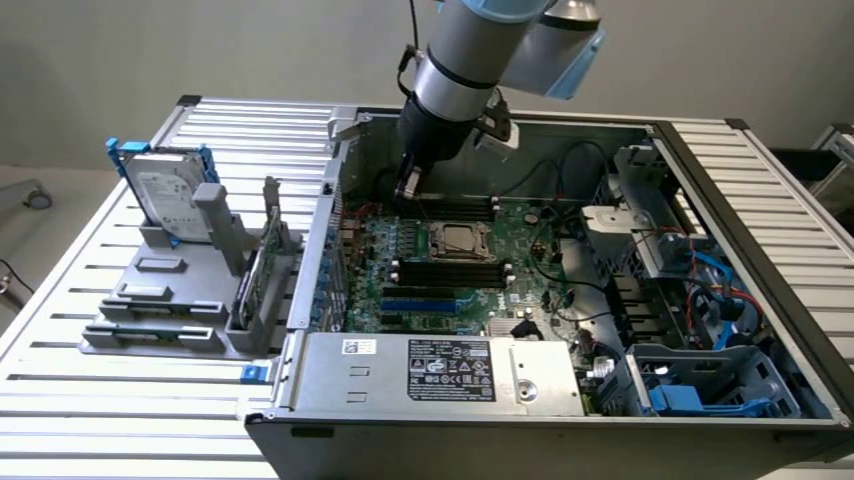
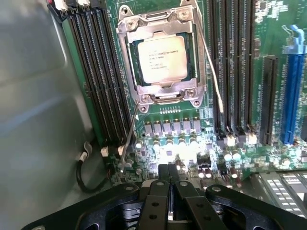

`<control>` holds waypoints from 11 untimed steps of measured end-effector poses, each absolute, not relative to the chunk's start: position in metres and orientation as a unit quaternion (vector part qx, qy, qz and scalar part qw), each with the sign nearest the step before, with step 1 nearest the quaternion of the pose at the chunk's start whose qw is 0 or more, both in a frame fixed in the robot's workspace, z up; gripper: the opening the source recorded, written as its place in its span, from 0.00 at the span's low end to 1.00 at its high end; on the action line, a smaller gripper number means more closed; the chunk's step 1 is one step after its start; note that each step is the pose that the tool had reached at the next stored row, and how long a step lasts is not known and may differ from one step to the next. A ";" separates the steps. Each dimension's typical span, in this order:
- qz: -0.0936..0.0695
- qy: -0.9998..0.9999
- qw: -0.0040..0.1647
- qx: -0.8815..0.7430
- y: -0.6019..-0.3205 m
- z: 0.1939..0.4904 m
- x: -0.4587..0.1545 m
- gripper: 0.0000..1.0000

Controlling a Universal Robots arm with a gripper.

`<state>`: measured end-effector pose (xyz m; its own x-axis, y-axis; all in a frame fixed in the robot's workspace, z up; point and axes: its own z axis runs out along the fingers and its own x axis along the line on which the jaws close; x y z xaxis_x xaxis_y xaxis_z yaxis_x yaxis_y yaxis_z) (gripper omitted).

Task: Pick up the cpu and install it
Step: 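Install the first cpu locking lever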

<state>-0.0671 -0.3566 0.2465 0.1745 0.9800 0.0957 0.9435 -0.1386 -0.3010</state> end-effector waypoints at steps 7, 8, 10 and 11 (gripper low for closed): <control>0.058 -0.623 0.149 -0.766 -0.358 0.249 -0.067 0.11; 0.057 -0.618 0.149 -0.770 -0.358 0.249 -0.068 0.11; 0.056 -0.608 0.150 -0.778 -0.358 0.249 -0.068 0.11; 0.055 -0.603 0.150 -0.782 -0.358 0.248 -0.068 0.11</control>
<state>-0.0680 -0.3575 0.2484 0.2675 0.9588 0.0957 0.9260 -0.2283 -0.3008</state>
